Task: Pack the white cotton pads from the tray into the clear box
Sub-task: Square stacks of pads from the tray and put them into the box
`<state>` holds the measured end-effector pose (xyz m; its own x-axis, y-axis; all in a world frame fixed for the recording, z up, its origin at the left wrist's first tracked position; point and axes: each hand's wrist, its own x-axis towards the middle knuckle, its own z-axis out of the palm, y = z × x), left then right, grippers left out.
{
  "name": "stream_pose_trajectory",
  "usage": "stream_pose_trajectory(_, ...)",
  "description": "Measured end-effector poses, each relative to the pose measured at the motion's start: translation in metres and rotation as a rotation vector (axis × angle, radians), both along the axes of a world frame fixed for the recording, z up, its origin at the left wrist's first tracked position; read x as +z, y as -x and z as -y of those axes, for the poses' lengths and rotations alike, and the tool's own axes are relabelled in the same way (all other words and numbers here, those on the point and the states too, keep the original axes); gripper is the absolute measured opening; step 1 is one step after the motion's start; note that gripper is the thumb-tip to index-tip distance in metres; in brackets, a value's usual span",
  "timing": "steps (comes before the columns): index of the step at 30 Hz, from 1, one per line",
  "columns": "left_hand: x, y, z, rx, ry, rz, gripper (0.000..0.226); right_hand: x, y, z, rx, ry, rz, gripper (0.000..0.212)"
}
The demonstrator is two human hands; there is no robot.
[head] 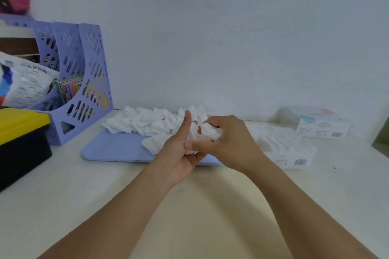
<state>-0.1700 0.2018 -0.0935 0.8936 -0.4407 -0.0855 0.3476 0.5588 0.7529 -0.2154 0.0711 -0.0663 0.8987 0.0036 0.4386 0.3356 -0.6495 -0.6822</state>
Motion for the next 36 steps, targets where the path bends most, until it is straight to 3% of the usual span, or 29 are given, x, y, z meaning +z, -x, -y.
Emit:
stream_pose_trajectory(5,0.003,0.002,0.002,0.03,0.032,-0.009,0.05,-0.002,-0.004,0.009,0.035,-0.219,-0.083,0.009)
stream_pose_trajectory(9,0.001,0.0,0.003,0.024,-0.001,0.023,0.05,-0.001,-0.002,0.009,0.113,-0.315,-0.11,0.016)
stream_pose_trajectory(14,-0.002,0.0,0.004,-0.013,-0.005,0.071,0.053,-0.006,-0.005,0.006,0.055,-0.214,-0.08,0.015)
stream_pose_trajectory(18,-0.003,-0.001,0.004,-0.03,0.006,0.066,0.041,-0.004,-0.006,0.015,0.052,-0.376,-0.13,0.024)
stream_pose_trajectory(20,-0.004,-0.001,0.003,-0.035,0.016,0.023,0.036,0.0,-0.006,0.016,0.056,-0.476,-0.161,0.015)
stream_pose_trajectory(23,-0.004,-0.003,0.004,-0.036,0.126,-0.111,0.045,0.002,-0.011,0.024,-0.066,-0.542,-0.004,0.016)
stream_pose_trajectory(28,-0.002,-0.003,0.004,-0.017,0.168,-0.125,0.058,0.004,-0.009,0.022,-0.188,-0.187,0.347,0.018)
stream_pose_trajectory(32,0.0,0.001,0.004,-0.013,0.074,-0.043,0.067,-0.011,-0.007,0.003,-0.103,0.113,0.306,0.011)
stream_pose_trajectory(36,-0.001,0.001,0.002,0.003,0.014,-0.028,0.071,-0.018,-0.008,0.001,-0.041,0.177,0.242,0.007)
